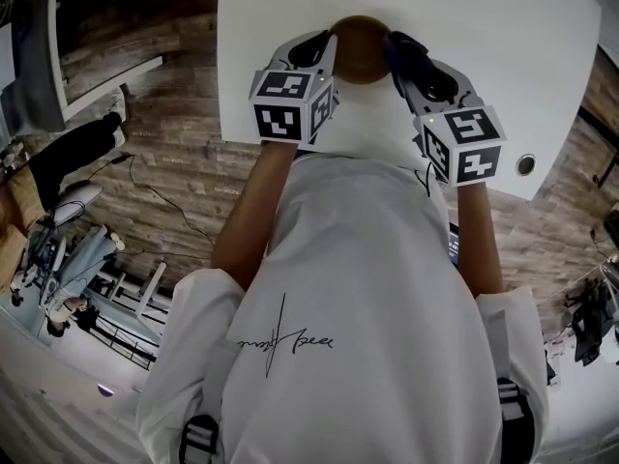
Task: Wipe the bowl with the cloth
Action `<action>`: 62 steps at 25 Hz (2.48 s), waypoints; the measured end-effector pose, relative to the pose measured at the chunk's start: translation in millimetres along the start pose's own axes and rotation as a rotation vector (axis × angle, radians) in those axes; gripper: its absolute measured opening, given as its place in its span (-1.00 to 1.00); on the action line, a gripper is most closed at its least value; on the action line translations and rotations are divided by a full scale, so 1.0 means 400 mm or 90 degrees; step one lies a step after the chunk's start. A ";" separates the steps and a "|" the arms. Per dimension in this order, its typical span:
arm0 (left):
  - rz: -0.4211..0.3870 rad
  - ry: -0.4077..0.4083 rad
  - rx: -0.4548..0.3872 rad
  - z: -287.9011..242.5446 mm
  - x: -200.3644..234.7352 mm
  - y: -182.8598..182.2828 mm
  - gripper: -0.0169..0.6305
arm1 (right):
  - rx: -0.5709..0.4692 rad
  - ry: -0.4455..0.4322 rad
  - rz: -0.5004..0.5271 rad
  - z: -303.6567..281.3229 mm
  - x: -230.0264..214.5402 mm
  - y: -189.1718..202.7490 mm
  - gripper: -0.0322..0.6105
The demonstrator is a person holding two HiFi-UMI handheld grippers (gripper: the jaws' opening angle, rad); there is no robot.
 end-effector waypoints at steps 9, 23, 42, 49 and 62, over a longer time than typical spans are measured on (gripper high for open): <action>-0.006 -0.003 0.000 -0.003 -0.005 -0.001 -0.90 | -0.004 -0.002 0.009 -0.006 -0.018 -0.011 -0.62; -0.010 0.002 0.004 -0.002 0.006 -0.004 -0.90 | 0.006 -0.008 0.036 -0.028 -0.023 -0.037 -0.62; -0.001 0.004 0.006 0.000 0.003 -0.003 -0.91 | 0.013 -0.035 0.117 -0.046 -0.031 -0.071 -0.62; -0.001 0.006 0.008 0.001 0.004 -0.006 -0.91 | 0.023 -0.045 0.159 -0.052 -0.031 -0.083 -0.62; -0.003 0.014 0.008 0.000 0.008 -0.007 -0.91 | 0.035 -0.073 0.260 -0.074 -0.024 -0.110 -0.62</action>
Point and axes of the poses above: the fingertips, and each gripper's own axes: z backward along the fingers, x to its left, y out of its underside, the point moved 7 cm from there along z, backward along the fingers, and after that the axes turned 5 degrees about -x, right-handed, at the moved point
